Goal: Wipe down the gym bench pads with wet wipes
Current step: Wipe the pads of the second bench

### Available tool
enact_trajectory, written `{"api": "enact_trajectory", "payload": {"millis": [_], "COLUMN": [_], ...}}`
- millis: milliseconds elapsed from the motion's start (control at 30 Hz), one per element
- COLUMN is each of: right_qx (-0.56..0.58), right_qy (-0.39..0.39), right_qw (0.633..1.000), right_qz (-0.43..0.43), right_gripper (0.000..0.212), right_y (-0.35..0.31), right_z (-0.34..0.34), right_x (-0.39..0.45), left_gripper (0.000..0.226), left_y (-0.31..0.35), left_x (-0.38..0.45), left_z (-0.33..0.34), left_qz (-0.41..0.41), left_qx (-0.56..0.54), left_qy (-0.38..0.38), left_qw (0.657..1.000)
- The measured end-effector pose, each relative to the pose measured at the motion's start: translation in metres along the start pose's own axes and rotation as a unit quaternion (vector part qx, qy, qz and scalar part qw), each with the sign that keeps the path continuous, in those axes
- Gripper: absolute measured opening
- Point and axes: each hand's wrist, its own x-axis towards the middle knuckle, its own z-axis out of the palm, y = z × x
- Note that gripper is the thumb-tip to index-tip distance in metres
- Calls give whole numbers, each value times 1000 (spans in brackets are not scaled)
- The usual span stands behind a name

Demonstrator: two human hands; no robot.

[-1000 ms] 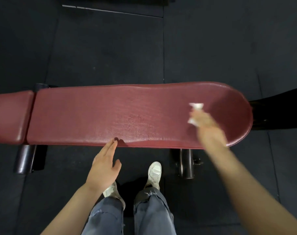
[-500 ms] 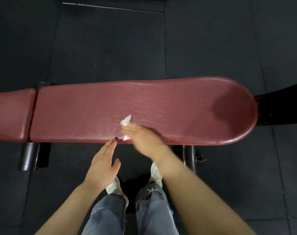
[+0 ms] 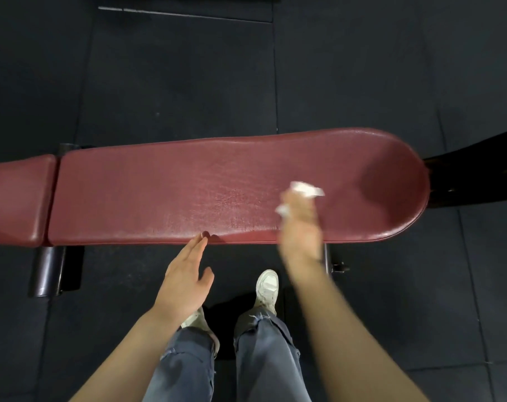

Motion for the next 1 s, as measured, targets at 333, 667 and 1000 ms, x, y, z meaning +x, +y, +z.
{"api": "enact_trajectory", "payload": {"millis": [333, 667, 1000], "right_qx": [-30, 17, 4], "right_qy": [-128, -84, -144], "right_qw": [974, 993, 955], "right_qz": [-185, -84, -258], "right_gripper": [57, 64, 51], "right_y": [74, -15, 31], "right_z": [-48, 15, -22], "right_x": [10, -19, -15], "left_gripper": [67, 66, 68], "left_y": [-12, -2, -9], "left_x": [-10, 4, -1], "left_z": [-2, -2, -17], "left_qz": [-42, -28, -87], "left_qx": [-3, 2, -14], "left_qy": [-8, -2, 8], "left_qw": [999, 1000, 996]}}
